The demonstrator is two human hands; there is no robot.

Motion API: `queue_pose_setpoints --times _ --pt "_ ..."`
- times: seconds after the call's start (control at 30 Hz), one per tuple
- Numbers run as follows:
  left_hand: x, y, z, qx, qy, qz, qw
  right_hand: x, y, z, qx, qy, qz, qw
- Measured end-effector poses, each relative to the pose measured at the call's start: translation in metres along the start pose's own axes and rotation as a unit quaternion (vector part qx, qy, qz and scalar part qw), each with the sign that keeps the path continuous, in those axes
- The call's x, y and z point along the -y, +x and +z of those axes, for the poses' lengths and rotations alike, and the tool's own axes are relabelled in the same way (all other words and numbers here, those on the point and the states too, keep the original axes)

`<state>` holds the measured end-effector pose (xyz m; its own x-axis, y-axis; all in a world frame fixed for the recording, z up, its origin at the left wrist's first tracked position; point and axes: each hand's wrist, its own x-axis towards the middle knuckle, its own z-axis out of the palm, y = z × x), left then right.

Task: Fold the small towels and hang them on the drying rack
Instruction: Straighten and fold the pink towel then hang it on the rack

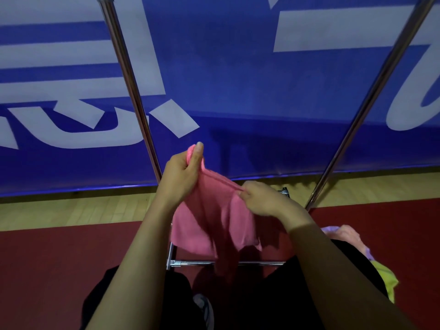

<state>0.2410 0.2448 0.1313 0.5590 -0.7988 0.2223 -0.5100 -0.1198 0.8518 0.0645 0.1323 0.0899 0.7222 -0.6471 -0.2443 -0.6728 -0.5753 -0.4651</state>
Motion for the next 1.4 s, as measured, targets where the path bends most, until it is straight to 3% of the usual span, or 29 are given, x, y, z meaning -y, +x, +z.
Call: queue_pose_setpoints --times 0.17,0.27,0.33,0.53,0.9,1.23,1.3,1.4 --pt "-0.008 -0.004 -0.003 0.086 -0.011 -0.040 0.995 -0.006 0.002 -0.004 -0.112 0.031 -0.042 0.992" --pt "-0.011 -0.004 -0.002 0.197 0.050 -0.094 0.975 -0.007 0.000 -0.005 -0.147 0.065 -0.107 0.981" --pt "-0.008 -0.003 0.002 0.230 0.098 -0.117 0.961 -0.004 -0.005 -0.006 -0.158 0.096 -0.143 0.972" --pt "-0.001 -0.007 0.012 0.219 0.097 -0.037 0.970 0.007 -0.014 -0.001 -0.156 0.113 -0.201 0.961" --pt "0.002 -0.006 0.011 0.213 0.146 0.077 0.963 0.004 -0.013 -0.002 -0.168 0.090 -0.189 0.963" --pt "0.004 -0.004 0.012 0.147 0.168 0.098 0.970 0.002 -0.012 -0.004 -0.181 0.061 -0.170 0.967" --pt "0.002 -0.005 0.011 0.143 0.140 0.103 0.974 0.000 -0.012 -0.004 -0.143 0.035 -0.139 0.979" --pt "-0.004 -0.007 0.009 0.136 0.089 0.096 0.982 -0.003 -0.011 0.001 -0.016 -0.032 -0.066 0.997"
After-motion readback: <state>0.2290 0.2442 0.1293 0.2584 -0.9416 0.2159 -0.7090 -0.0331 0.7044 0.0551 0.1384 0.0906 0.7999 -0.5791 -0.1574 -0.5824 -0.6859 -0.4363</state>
